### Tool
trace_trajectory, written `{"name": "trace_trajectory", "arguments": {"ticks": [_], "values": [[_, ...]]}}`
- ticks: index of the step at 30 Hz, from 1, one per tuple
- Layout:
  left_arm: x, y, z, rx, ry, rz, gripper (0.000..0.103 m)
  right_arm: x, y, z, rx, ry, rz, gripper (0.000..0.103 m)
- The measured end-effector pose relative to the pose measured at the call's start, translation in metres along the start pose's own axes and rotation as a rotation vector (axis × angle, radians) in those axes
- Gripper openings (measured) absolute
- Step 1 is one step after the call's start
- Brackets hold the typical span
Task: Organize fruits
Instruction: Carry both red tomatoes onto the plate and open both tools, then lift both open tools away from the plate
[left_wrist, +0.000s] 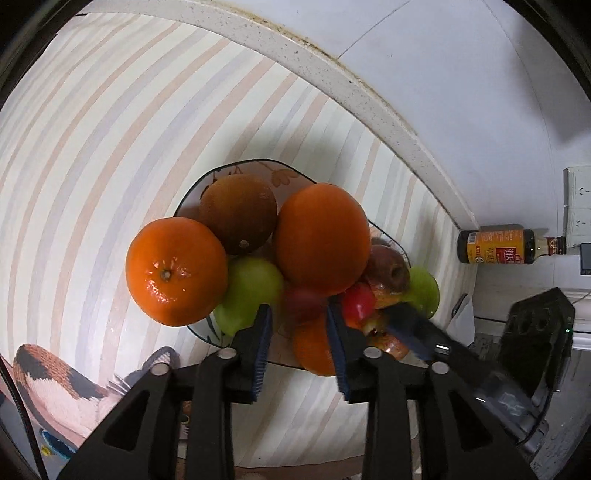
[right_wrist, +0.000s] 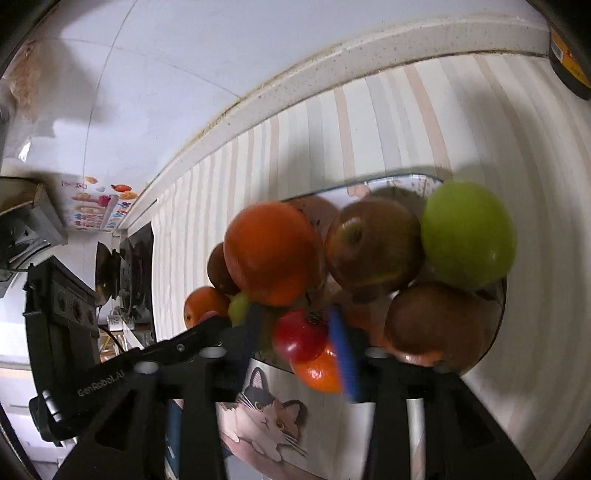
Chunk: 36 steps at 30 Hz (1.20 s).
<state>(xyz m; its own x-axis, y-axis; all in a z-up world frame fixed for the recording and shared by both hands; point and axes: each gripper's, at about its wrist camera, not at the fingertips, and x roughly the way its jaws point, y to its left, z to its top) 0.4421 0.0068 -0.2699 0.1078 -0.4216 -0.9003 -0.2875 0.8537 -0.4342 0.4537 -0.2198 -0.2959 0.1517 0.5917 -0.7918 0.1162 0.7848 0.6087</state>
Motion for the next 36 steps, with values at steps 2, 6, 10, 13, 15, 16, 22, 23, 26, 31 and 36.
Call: {"name": "trace_trajectory", "arguments": {"ticks": [2, 6, 10, 13, 15, 16, 22, 23, 26, 31, 36], "values": [[0.0, -0.004, 0.002, 0.011, -0.01, 0.014, 0.065, -0.007, -0.002, 0.003, -0.001, -0.011, -0.006, 0.083], [-0.01, -0.008, -0.001, 0.056, -0.05, 0.073, 0.089, -0.026, -0.003, 0.0, -0.038, -0.044, -0.085, 0.086], [-0.026, -0.016, -0.015, 0.14, -0.125, 0.188, 0.092, -0.045, 0.005, -0.014, -0.144, -0.096, -0.278, 0.093], [-0.034, -0.025, -0.031, 0.223, -0.194, 0.326, 0.098, -0.053, 0.015, -0.029, -0.235, -0.139, -0.444, 0.097], [-0.036, -0.027, -0.042, 0.257, -0.224, 0.383, 0.1, -0.057, 0.022, -0.039, -0.282, -0.166, -0.531, 0.098], [-0.037, -0.028, -0.046, 0.261, -0.233, 0.398, 0.1, -0.059, 0.024, -0.043, -0.293, -0.178, -0.55, 0.098], [-0.054, -0.033, -0.068, 0.283, -0.292, 0.421, 0.1, -0.074, 0.034, -0.063, -0.307, -0.231, -0.571, 0.098], [-0.06, -0.034, -0.073, 0.289, -0.306, 0.419, 0.1, -0.078, 0.036, -0.068, -0.308, -0.241, -0.569, 0.098], [-0.074, -0.038, -0.089, 0.314, -0.339, 0.416, 0.1, -0.096, 0.043, -0.082, -0.302, -0.277, -0.566, 0.098], [-0.109, -0.044, -0.122, 0.363, -0.414, 0.405, 0.1, -0.13, 0.064, -0.114, -0.299, -0.344, -0.559, 0.098], [-0.147, -0.044, -0.159, 0.408, -0.481, 0.377, 0.1, -0.169, 0.091, -0.157, -0.301, -0.439, -0.56, 0.098]]}}
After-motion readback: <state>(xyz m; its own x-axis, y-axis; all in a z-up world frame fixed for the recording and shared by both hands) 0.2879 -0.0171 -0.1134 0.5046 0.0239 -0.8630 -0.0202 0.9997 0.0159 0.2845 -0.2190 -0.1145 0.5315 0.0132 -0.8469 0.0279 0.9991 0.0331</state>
